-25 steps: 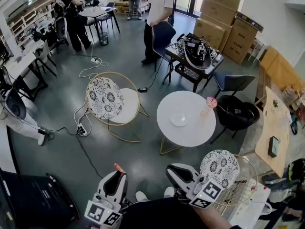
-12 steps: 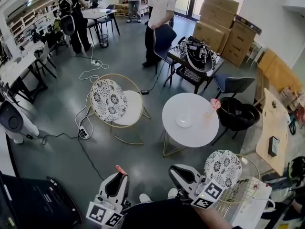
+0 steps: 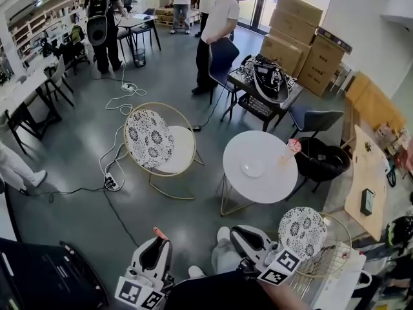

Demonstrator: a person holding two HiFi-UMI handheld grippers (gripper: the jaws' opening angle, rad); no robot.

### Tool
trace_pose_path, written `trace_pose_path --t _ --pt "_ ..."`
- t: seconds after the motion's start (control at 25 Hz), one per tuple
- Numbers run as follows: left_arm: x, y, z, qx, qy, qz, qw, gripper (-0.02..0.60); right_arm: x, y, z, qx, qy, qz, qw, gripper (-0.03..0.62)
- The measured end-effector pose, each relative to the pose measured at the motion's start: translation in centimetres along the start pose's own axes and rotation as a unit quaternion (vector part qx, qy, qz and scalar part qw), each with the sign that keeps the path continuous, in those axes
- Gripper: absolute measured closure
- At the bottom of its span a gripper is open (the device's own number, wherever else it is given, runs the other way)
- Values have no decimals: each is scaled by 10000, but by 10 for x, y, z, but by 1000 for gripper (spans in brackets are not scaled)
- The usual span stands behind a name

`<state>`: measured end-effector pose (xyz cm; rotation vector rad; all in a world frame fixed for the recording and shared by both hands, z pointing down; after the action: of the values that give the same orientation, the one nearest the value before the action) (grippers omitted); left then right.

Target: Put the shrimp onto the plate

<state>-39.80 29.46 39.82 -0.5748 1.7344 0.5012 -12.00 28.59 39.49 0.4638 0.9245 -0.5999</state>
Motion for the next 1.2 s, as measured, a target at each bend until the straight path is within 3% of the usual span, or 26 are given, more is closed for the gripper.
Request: trace_pose_path --t 0.44,1.2 --pt "-2 -33 -31 245 -13 -130 9996 503 1 -51 43 175 -211 -123 9995 548" --pt "7 -174 -70 611 66 -258 9978 503 61 -144 167 526 -363 -616 9961 548"
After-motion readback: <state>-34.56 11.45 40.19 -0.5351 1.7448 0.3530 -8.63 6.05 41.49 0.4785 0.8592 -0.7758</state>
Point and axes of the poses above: the fingertips, and each gripper's own axes: y backward along the fingers, z to its right, x out of its top, the point moved 7 cm from there along y, backward along the fingers, and after that the axes turned 7 degrees about -y, right-handed, at the moved point
